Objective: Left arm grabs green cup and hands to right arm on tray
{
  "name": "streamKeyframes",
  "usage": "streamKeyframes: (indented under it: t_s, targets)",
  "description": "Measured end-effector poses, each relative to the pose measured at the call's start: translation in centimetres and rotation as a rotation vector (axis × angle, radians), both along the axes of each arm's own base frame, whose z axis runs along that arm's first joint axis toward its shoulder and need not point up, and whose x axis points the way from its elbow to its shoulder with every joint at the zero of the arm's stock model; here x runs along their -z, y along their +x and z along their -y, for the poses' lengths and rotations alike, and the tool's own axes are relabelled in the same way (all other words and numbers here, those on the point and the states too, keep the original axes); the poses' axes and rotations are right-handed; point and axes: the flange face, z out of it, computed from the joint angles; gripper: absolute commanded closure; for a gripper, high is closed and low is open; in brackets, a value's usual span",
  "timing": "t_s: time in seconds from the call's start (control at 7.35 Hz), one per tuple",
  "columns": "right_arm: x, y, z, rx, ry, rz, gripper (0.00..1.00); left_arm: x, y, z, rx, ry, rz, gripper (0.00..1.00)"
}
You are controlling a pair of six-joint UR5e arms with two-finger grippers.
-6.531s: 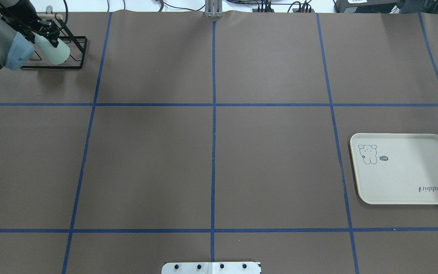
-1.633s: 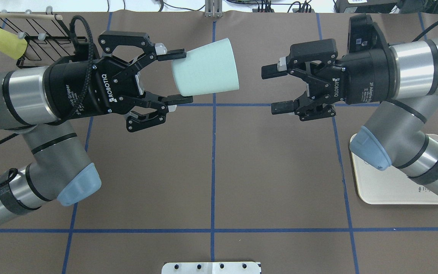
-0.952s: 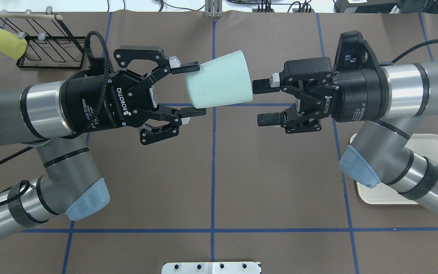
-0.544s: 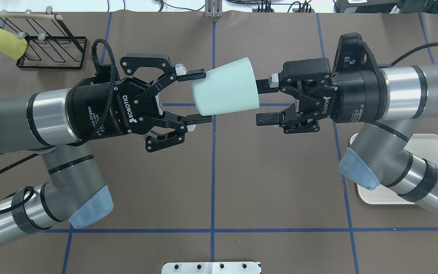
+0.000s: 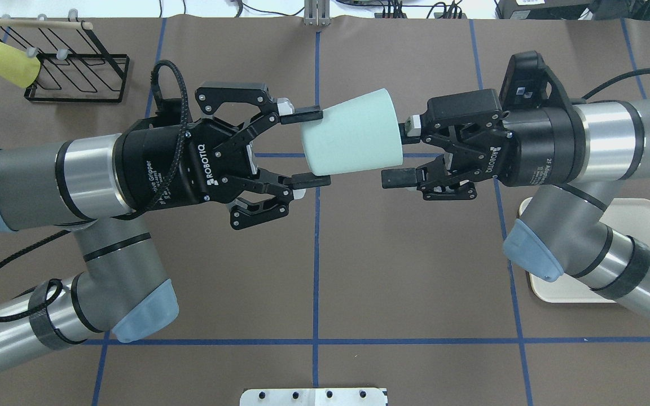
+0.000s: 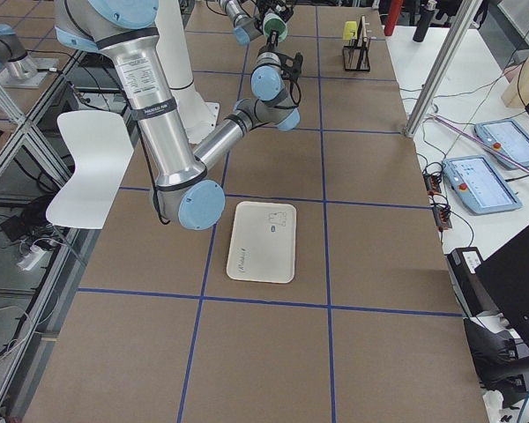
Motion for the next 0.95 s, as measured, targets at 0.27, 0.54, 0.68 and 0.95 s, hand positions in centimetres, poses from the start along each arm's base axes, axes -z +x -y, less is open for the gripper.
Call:
streamKeyframes:
  t_s: [0.27, 0.54, 0.68, 0.95]
  targets:
    - [-0.11, 0.18, -0.2, 0.007, 0.004, 0.016, 1.0, 0.0, 0.26, -0.06, 0.001, -0.006, -0.002, 1.0]
    - [-0.22, 0.31, -0.3, 0.006, 0.008, 0.026, 1.0, -0.21, 0.84, 0.01, 0.01, -0.022, -0.003, 0.0]
    - [-0.43, 0.42, -0.36, 0.004, 0.009, 0.034, 1.0, -0.3, 1.08, 0.12, 0.021, -0.034, -0.005, 0.0]
    - [-1.0, 0.67, -0.42, 0.001, -0.001, 0.043, 1.0, -0.39, 0.89, 0.17, 0.034, -0.04, -0.008, 0.0]
